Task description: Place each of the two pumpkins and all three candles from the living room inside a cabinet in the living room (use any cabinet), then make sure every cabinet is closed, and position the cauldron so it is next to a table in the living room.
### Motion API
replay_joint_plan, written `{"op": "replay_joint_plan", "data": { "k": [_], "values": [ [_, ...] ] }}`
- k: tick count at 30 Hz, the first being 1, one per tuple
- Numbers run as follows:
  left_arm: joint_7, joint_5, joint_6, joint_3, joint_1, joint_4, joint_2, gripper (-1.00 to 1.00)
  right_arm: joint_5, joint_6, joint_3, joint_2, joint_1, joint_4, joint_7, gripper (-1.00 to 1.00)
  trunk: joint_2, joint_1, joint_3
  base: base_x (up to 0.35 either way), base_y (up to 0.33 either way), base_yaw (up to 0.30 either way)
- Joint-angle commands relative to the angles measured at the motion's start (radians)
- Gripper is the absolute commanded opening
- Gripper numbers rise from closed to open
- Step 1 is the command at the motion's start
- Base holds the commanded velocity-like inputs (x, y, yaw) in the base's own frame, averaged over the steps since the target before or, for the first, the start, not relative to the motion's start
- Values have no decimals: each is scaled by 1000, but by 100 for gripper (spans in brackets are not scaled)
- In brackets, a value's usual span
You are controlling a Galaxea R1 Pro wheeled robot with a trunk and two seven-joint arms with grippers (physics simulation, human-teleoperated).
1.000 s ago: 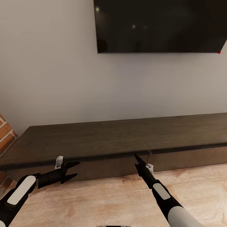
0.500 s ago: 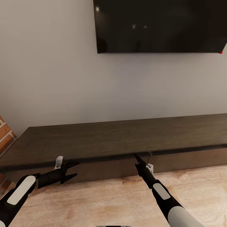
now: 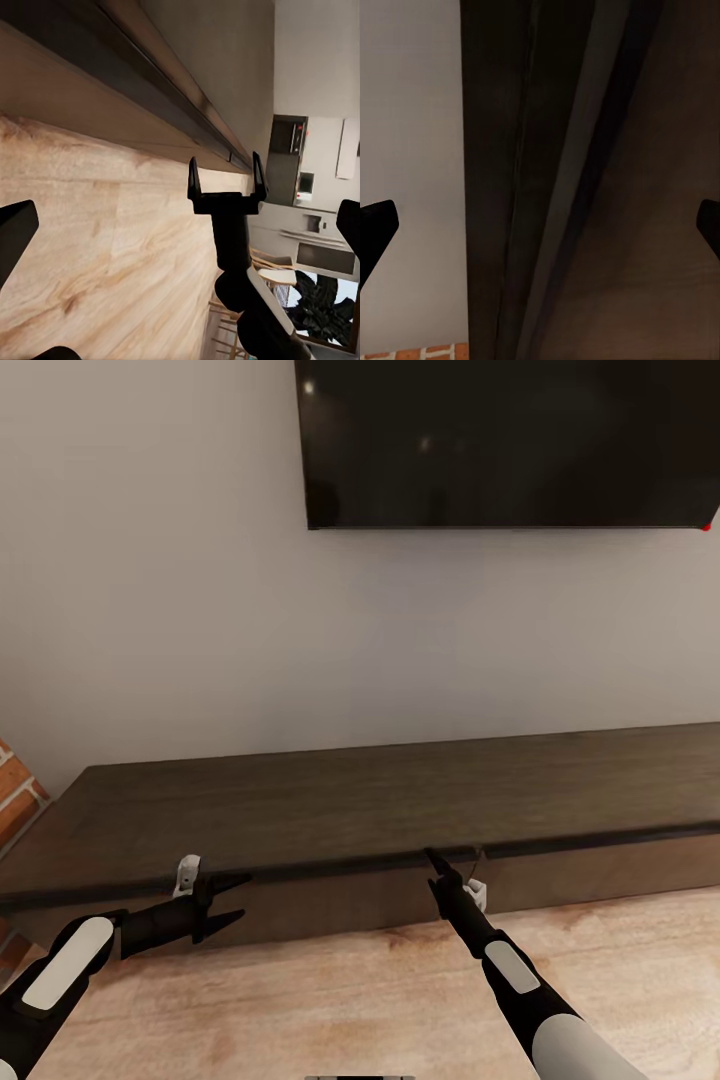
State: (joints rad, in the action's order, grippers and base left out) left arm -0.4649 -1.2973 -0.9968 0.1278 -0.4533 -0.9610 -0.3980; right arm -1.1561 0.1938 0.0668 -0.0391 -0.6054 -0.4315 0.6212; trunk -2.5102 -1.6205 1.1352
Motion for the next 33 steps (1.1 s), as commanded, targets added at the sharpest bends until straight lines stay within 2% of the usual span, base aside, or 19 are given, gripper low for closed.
{"op": "replay_joint_plan", "data": {
  "k": [1, 16, 22, 33],
  "values": [
    [-8, 4, 0, 2, -1, 1, -1, 100, -5, 10, 7, -1, -1, 0, 3, 100, 0, 0, 1, 7, 0, 0],
    [-9, 4, 0, 1, -1, 0, -1, 100, -5, 9, 7, -1, -1, 0, 3, 100, 0, 0, 1, 1, 0, 0],
    [-9, 4, 0, 1, -1, 1, -2, 100, -5, 9, 7, -1, -1, 0, 3, 100, -2, -3, 24, 0, 0, 0],
    [-9, 4, 0, 1, -1, 1, -1, 100, -5, 9, 7, -1, -1, 1, 3, 100, -2, -3, 24, 0, 0, 0]
  ]
}}
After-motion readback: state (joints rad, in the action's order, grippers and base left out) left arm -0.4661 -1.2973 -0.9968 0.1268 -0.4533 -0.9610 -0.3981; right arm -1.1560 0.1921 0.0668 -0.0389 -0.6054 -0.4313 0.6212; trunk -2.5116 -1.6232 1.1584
